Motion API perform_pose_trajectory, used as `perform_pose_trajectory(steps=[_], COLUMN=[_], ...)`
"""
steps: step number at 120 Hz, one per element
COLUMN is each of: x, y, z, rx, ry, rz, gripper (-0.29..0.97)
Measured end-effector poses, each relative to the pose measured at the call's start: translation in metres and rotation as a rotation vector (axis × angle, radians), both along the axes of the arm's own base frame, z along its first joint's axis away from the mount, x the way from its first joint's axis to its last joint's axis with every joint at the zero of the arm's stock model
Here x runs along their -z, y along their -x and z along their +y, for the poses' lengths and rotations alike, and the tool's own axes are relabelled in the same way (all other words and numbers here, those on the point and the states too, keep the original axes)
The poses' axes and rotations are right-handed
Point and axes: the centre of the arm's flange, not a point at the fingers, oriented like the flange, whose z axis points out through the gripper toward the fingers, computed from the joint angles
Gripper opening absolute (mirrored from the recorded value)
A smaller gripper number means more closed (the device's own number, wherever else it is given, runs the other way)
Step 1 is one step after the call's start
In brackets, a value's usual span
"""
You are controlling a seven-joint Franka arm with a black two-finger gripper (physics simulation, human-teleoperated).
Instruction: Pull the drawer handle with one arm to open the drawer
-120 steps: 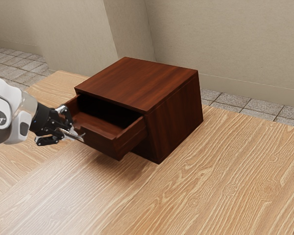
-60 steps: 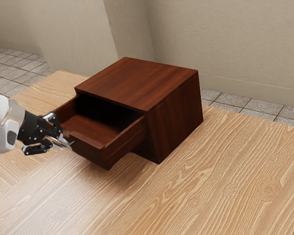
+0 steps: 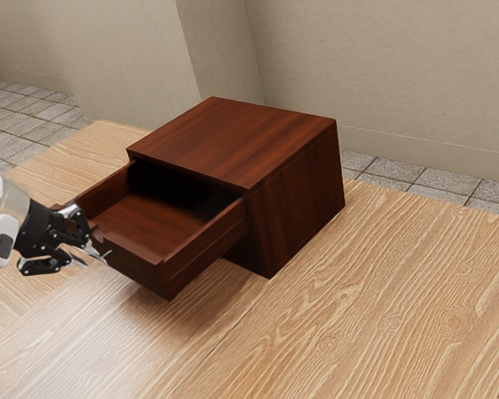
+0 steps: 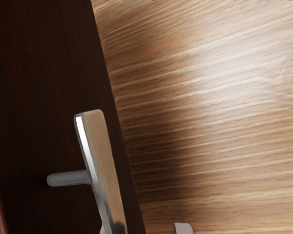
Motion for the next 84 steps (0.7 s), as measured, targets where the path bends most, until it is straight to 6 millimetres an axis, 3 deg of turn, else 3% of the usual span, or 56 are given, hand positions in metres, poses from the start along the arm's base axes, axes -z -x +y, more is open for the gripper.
perform_pose_trajectory(steps=[18, 24, 34, 42, 47, 52, 55, 60, 66, 84], x=[-0.004, -0.013, -0.041, -0.079, -0.129, -0.184, -0.201, -0.203, -0.194, -0.177], y=[0.0, 0.003, 0.008, 0.01, -0.016, -0.051, -0.071, -0.099, -0.114, -0.115], z=[-0.001, -0.002, 0.003, 0.009, -0.002, -0.029, -0.045, -0.062, -0.073, -0.082], rx=[-0.002, -0.003, -0.015, -0.023, 0.015, 0.061, 0.067, 0.048, -0.004, -0.211], ry=[-0.003, -0.01, -0.017, -0.029, -0.076, -0.117, -0.12, -0.09, -0.036, 0.097], rz=[-0.002, -0.014, -0.046, -0.068, -0.05, -0.035, -0.012, 0.048, 0.12, 0.259], gripper=[-0.02, -0.03, 0.07, 0.12, 0.18, 0.27, 0.32, 0.39, 0.45, 0.57])
